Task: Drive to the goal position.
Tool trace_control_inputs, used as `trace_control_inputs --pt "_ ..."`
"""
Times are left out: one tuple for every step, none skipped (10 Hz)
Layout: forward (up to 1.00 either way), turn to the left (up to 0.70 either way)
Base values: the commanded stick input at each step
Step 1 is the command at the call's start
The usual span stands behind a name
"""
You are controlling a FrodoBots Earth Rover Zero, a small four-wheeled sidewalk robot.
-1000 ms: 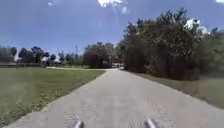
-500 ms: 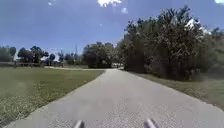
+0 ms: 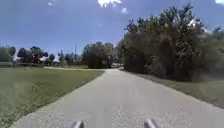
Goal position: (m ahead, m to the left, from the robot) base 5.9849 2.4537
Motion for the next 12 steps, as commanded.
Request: trace_control_inputs --pt "0.5 0.0" --pt "0.5 0.0" --pt "0.5 0.0" --pt "0.5 0.0" --pt "0.5 0.0" --pt "0.5 0.0" --pt "0.5 0.0" --pt "0.5 0.0" --pt "0.5 0.0" --pt "0.5 0.0" --pt "0.5 0.0" --pt "0.5 0.1"
